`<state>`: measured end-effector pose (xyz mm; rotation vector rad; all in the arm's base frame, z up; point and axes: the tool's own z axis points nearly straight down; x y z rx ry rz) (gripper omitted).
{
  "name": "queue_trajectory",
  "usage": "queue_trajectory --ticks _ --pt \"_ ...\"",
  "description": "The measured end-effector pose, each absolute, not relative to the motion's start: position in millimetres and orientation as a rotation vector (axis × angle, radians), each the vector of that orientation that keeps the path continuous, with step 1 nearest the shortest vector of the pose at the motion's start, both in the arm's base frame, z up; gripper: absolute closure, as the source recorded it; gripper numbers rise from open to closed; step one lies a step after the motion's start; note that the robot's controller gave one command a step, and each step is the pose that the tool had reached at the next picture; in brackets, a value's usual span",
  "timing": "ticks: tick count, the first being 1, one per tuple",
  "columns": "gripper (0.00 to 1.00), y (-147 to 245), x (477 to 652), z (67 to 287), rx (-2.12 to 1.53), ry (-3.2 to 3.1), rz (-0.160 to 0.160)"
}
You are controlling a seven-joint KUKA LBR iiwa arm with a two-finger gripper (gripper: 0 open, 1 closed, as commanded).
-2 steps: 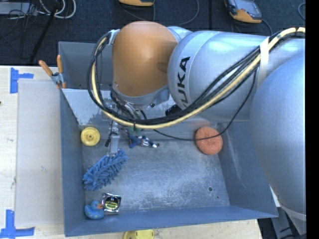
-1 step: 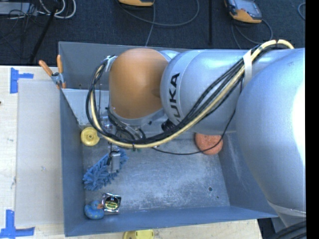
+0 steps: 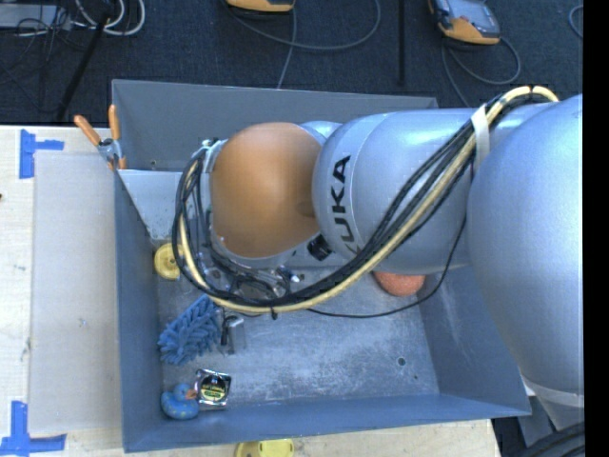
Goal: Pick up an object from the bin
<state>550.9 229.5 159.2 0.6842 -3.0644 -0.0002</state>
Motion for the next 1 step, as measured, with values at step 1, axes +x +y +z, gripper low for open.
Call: queue_trajectory --ticks 1 --pt "0.00 230.6 554.9 137.1 0.804 -3.035 0.000"
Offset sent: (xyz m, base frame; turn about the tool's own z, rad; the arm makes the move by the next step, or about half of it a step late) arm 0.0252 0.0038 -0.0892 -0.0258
